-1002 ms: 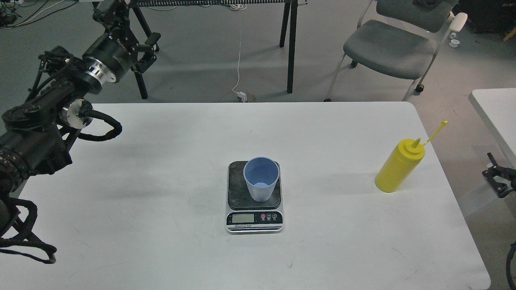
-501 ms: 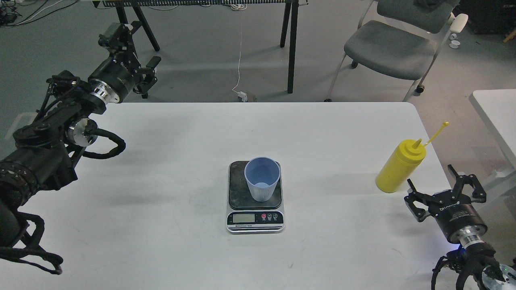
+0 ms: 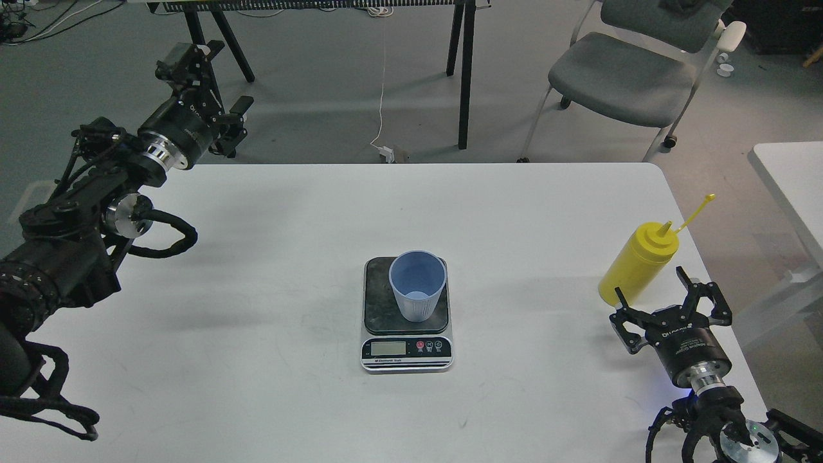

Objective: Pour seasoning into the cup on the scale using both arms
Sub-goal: 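Reach the right gripper to the yellow squeeze bottle and grasp it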

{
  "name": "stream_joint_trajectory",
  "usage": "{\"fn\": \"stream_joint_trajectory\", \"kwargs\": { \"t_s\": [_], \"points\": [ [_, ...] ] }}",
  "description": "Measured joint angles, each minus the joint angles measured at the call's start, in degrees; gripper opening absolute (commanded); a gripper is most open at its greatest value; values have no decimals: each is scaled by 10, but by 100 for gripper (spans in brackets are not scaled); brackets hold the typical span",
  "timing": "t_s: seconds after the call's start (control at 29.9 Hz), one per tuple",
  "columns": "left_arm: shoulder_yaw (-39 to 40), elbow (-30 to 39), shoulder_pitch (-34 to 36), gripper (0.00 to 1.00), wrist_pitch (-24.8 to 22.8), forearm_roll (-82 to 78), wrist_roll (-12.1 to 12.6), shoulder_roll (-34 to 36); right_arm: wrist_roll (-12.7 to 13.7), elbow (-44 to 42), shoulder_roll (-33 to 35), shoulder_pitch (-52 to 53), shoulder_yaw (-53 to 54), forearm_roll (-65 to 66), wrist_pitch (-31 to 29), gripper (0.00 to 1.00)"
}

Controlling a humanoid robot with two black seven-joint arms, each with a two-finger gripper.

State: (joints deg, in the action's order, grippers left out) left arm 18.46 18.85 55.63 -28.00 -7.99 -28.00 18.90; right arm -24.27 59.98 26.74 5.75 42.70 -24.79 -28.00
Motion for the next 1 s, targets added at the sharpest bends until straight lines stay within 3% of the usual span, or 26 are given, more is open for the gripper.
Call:
{"fn": "stream_joint_trajectory", "kwargs": {
  "t_s": [0.37, 0.5, 0.53, 0.6, 0.84, 1.0],
  "points": [
    [-3, 0, -1, 99, 0, -17, 0, -1, -6, -28, -29, 34, 12, 30, 0, 99],
    [-3, 0, -1, 99, 0, -22, 0, -2, -10, -39, -46, 52, 17, 36, 0, 95],
    [-3, 0, -1, 99, 0, -23, 0, -2, -14, -46, -53, 58, 18, 40, 0, 92],
    [-3, 0, -1, 99, 0, -23, 0, -3, -25, -62, -66, 66, 24, 56, 0, 74],
    [-3, 0, -2, 99, 0, -23, 0, 0, -37, -88, -89, 70, 78, 182, 0, 48],
    [-4, 0, -2, 99, 0, -23, 0, -2, -38, -88, -91, 69, 88, 239, 0, 43]
  ]
}}
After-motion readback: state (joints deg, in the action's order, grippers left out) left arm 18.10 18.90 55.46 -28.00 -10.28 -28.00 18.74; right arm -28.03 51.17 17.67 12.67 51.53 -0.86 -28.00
